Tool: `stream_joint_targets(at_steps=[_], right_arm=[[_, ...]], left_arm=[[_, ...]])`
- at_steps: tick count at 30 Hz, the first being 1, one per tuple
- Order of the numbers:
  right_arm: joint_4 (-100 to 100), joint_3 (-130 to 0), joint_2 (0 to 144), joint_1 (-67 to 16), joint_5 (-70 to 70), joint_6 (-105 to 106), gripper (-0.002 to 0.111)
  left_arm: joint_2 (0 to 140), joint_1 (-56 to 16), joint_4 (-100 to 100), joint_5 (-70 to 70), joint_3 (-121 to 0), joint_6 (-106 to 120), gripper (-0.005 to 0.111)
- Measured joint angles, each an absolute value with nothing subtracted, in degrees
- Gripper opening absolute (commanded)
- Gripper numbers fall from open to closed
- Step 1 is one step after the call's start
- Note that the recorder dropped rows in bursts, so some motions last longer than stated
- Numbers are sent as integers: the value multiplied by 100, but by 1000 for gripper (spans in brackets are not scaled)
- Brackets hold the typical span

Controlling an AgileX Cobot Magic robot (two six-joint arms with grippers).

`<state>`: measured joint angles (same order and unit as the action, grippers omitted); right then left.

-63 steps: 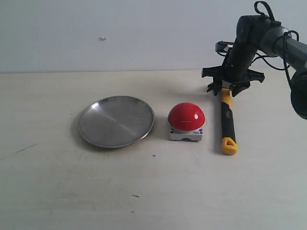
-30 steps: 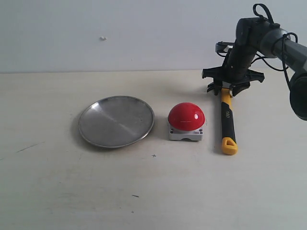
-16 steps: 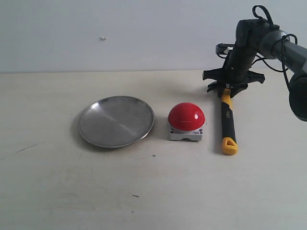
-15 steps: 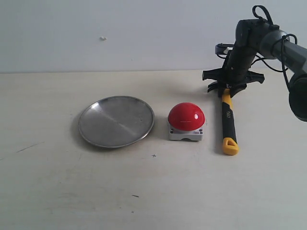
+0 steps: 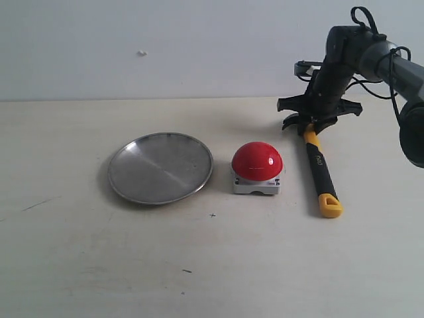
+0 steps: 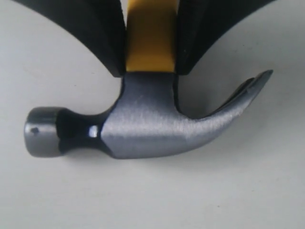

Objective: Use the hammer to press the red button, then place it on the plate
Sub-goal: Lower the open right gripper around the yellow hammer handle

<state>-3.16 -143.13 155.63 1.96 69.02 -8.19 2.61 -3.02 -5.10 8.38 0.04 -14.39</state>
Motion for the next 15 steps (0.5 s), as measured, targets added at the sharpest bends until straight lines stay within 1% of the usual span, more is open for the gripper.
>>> stream_joint_targets(at_steps=[2, 3, 5, 6, 9, 10, 14, 15], right_arm=[[-503, -14313, 15563, 196, 6902, -729, 2], [-504, -14313, 15563, 196, 6902, -715, 5], [-463, -14313, 15563, 196, 6902, -704, 14], [-396, -14313, 15563, 196, 6902, -719, 22], [-266, -14313, 15563, 185, 6902, -772, 35], [-229, -14313, 15563, 185, 6902, -783, 40], [-67, -14313, 15563, 185, 6905, -783, 50], [0, -14313, 15563, 185, 6905, -783, 51]], left_arm=[[261, -302, -510, 838, 4, -1439, 0], [261, -302, -510, 838, 4, -1439, 0], [261, -302, -510, 838, 4, -1439, 0], [261, -302, -510, 838, 4, -1439, 0], [261, -302, -510, 838, 4, -1439, 0], [261, -302, -510, 838, 4, -1439, 0], [261, -302, -510, 838, 4, -1439, 0], [261, -302, -510, 838, 4, -1439, 0]])
